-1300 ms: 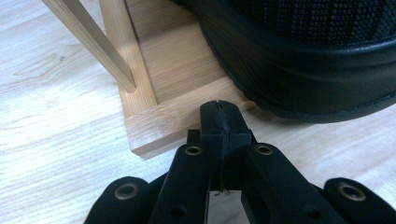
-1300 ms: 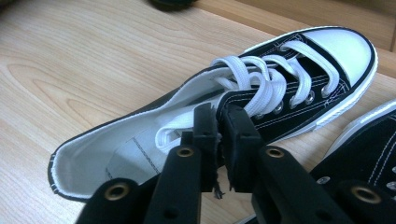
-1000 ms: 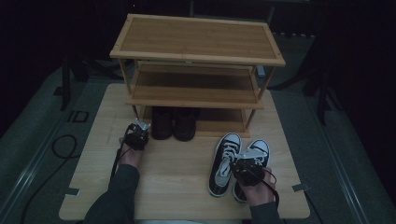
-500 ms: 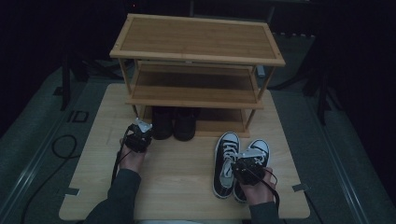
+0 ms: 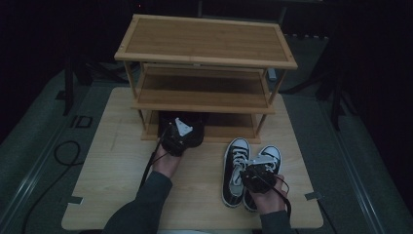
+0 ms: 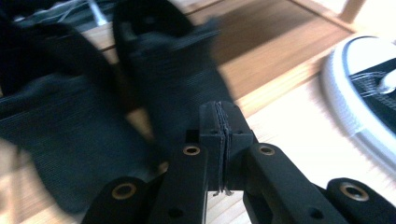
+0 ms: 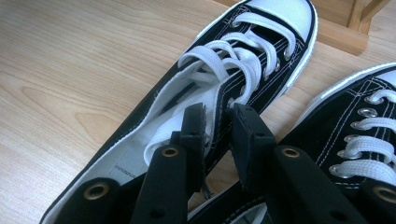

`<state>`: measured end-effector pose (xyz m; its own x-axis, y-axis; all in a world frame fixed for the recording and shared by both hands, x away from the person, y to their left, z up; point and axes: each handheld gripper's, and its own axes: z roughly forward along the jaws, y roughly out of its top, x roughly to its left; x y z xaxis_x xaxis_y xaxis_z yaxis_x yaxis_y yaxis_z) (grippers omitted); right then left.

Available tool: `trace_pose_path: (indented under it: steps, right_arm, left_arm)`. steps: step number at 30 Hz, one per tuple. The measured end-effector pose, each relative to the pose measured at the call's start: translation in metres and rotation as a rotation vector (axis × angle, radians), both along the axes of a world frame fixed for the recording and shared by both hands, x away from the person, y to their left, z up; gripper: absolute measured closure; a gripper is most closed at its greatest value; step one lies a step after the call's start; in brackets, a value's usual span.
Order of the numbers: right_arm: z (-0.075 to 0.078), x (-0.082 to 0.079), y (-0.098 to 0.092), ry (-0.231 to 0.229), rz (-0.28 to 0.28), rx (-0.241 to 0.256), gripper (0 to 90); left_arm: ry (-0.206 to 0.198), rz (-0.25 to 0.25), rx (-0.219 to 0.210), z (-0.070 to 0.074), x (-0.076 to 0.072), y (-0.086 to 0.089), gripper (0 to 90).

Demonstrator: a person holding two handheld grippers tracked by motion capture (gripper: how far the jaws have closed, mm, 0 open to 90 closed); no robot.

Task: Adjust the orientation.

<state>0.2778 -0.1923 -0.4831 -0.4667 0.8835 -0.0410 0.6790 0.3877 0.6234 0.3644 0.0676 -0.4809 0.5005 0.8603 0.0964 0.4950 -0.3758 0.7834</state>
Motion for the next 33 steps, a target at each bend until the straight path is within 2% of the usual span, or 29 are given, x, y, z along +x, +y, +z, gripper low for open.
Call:
trace_pose_path:
  steps: [3,4,5,6,11,14,20,23,27,33]
  right_arm:
    - [0.0,0.0,0.0,0.005,-0.002,-0.002,74.3]
    - [0.0,0.0,0.0,0.005,-0.002,-0.002,74.3]
    - [-0.001,0.0,0.0,0.005,-0.009,-0.002,74.6]
    - [-0.001,0.0,0.0,0.006,-0.01,-0.003,74.6]
    - [-0.001,0.0,-0.001,0.008,-0.011,0.002,74.6]
    - [-0.002,0.0,-0.002,0.01,-0.009,0.005,74.5]
    - [-0.003,0.0,-0.002,0.018,-0.01,0.011,73.6]
    - [-0.004,0.001,-0.002,0.029,-0.009,0.013,72.1]
    - [-0.005,0.002,-0.002,0.033,-0.011,0.01,71.9]
    - [-0.006,0.004,-0.001,0.046,-0.011,0.008,72.9]
  left_arm:
    - [0.008,-0.012,0.02,-0.005,0.004,-0.018,89.8]
    - [0.008,-0.012,0.02,-0.005,0.004,-0.018,89.9]
    - [0.022,-0.02,0.031,-0.012,0.01,-0.033,90.0]
    - [0.026,-0.022,0.038,-0.016,0.012,-0.039,90.0]
    - [0.037,-0.02,0.035,-0.03,0.026,-0.061,90.0]
    - [0.044,0.007,0.018,-0.039,0.034,-0.071,90.0]
    - [0.058,0.036,0.046,-0.058,0.047,-0.083,90.0]
    - [0.064,0.053,0.039,-0.063,0.052,-0.085,90.0]
    - [0.058,0.074,0.051,-0.067,0.058,-0.088,90.0]
    - [0.057,0.106,0.041,-0.067,0.065,-0.091,90.0]
